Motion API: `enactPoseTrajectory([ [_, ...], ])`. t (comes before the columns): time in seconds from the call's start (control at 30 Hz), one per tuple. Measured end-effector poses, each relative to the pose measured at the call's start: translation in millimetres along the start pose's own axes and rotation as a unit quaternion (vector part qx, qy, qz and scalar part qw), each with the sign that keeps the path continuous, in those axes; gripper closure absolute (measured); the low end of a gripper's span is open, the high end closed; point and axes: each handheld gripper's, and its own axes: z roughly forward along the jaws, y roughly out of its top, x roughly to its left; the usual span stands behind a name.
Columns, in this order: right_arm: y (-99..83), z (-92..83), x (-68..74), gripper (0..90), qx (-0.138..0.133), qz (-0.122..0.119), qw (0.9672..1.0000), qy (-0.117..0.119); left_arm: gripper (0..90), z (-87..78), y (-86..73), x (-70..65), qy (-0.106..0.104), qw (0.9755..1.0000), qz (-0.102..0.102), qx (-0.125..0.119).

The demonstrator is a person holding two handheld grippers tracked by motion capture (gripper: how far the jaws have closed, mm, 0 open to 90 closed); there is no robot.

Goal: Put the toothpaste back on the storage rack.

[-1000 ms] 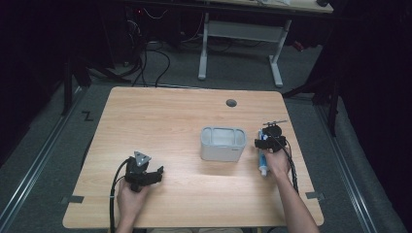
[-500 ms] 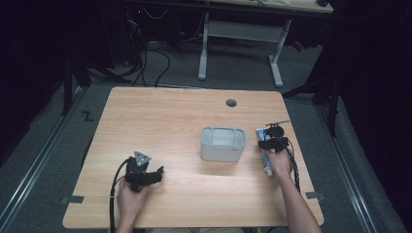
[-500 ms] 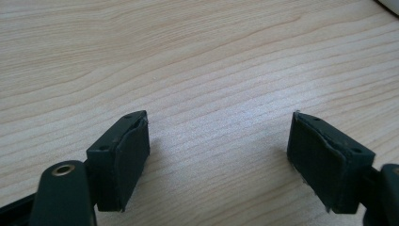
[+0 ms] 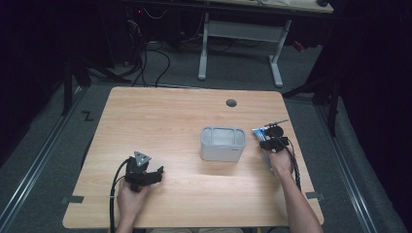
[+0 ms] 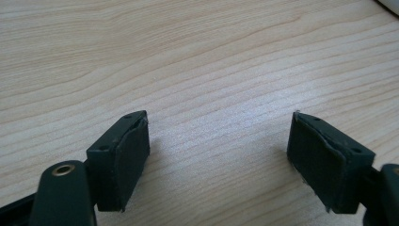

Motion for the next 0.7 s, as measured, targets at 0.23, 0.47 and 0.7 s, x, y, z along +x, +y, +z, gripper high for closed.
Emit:
enactPoseTrajectory([
  [0.23, 1.7, -2.5, -2.2, 71.5, 0.005, -0.006, 0.9999, 0.01, 21.9, 0.0, 0.0, 0.0, 0.0, 1.0, 0.0, 0.0],
  [0.47, -0.2, -6.9, -5.0, 72.5, 0.0, -0.009, 0.9994, 0.035, 21.9, 0.0, 0.0, 0.0, 0.0, 1.0, 0.0, 0.0],
  [0.7, -2.3, -15.5, -2.6, 73.1, -0.005, -0.023, 0.9985, 0.049, 21.6, 0.0, 0.1, -0.1, 0.0, 1.0, 0.0, 0.0],
])
